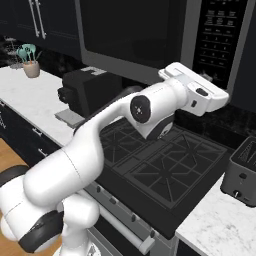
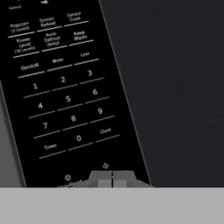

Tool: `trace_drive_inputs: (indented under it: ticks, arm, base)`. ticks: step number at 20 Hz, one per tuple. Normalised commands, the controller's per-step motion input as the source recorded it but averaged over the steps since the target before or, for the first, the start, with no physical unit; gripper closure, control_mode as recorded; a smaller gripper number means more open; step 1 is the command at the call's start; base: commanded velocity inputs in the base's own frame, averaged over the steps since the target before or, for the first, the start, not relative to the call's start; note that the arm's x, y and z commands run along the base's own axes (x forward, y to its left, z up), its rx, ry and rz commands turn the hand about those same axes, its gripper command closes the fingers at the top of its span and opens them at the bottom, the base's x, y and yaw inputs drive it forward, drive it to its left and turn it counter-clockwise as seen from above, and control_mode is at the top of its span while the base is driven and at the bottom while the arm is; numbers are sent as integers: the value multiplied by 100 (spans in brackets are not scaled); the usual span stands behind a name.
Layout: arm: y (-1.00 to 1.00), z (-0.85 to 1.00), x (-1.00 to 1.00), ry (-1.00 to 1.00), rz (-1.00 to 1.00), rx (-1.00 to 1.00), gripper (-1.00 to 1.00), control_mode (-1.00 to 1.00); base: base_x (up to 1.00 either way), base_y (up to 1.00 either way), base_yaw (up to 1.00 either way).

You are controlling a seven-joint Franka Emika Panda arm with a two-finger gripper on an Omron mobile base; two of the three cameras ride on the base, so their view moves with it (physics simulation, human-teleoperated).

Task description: Pick the potato from the sink and place it in the bowl. Then pick the bowl and place it in the microwave. Then close the microwave door and press the start button.

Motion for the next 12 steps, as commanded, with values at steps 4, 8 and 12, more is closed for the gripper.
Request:
trace_drive_inputs:
  ticks: [4,8,12]
  arm:
    - [0,-14,0,5,0,0,100,-100]
    - [-1,-19,0,16,2,0,100,-100]
    - [0,-3,0,6,1,0,100,-100]
  base:
    - [0,0,0]
    - [0,0,0]
    - [0,0,0]
